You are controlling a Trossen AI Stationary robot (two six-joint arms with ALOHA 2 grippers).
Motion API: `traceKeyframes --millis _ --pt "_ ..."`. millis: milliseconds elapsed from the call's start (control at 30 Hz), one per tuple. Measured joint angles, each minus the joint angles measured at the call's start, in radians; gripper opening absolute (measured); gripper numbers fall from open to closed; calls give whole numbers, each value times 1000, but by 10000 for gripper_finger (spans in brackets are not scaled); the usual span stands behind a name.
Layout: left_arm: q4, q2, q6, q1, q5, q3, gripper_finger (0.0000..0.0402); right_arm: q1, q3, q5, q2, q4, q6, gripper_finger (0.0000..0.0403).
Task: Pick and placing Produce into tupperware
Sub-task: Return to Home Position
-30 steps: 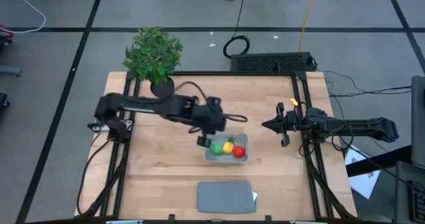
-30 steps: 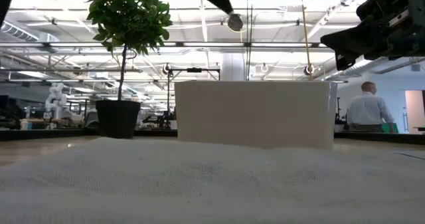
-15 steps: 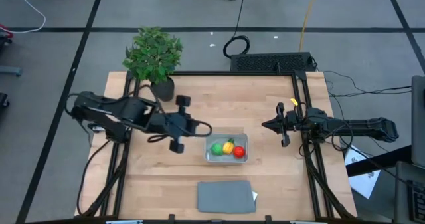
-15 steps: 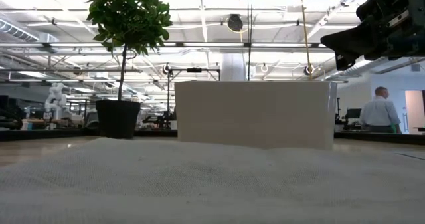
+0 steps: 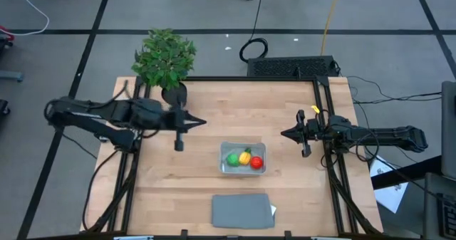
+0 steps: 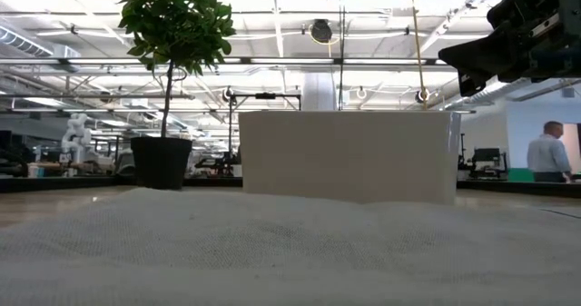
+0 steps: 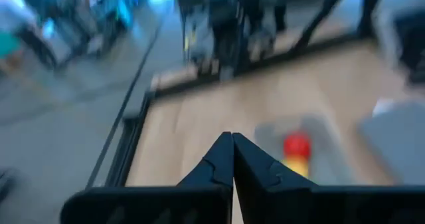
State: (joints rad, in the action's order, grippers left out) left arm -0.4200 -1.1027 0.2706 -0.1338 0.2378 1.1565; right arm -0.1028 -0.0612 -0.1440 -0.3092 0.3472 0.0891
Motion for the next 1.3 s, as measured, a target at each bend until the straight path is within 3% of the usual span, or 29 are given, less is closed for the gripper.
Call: traceKeyframes --millis 167,267,633,933,1167,1300 --pt "281 123 -10 19 -159 -191 3 0 0 0 0 0 0 0" --pt "366 161 8 14 -181 -277 1 0 0 0 0 0 1 0" --pt "427 398 -48 8 33 -539 1 0 0 0 16 44 31 0" --pt "460 579 -97 -79 210 -726 0 -5 0 11 48 38 56 0" --pt "557 661 -52 -103 234 -821 0 -53 0 10 48 19 49 0" --pt "527 674 -67 -102 177 -828 0 -53 0 -38 48 24 44 0"
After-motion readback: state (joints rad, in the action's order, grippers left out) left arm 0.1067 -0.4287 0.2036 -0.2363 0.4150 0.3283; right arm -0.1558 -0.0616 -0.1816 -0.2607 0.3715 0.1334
